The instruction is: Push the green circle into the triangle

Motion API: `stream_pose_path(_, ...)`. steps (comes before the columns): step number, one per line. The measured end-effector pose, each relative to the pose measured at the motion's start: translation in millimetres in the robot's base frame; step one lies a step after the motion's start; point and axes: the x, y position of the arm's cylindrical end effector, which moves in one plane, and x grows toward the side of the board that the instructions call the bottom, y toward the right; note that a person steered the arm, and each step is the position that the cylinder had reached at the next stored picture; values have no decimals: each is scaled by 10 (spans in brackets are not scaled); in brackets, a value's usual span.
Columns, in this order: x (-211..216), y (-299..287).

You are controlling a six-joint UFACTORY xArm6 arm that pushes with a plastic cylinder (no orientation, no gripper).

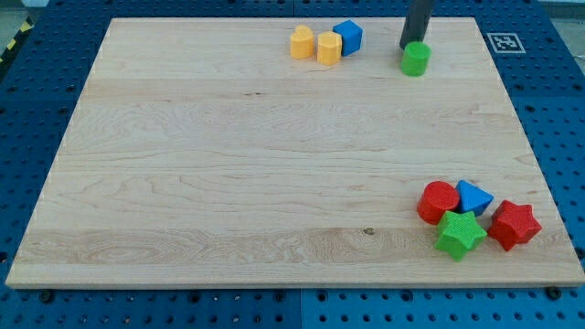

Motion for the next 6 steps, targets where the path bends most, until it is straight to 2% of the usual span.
stream_pose_path(3,1705,17)
stream_pose_path(4,2104,22)
stream_pose_path(6,2131,14)
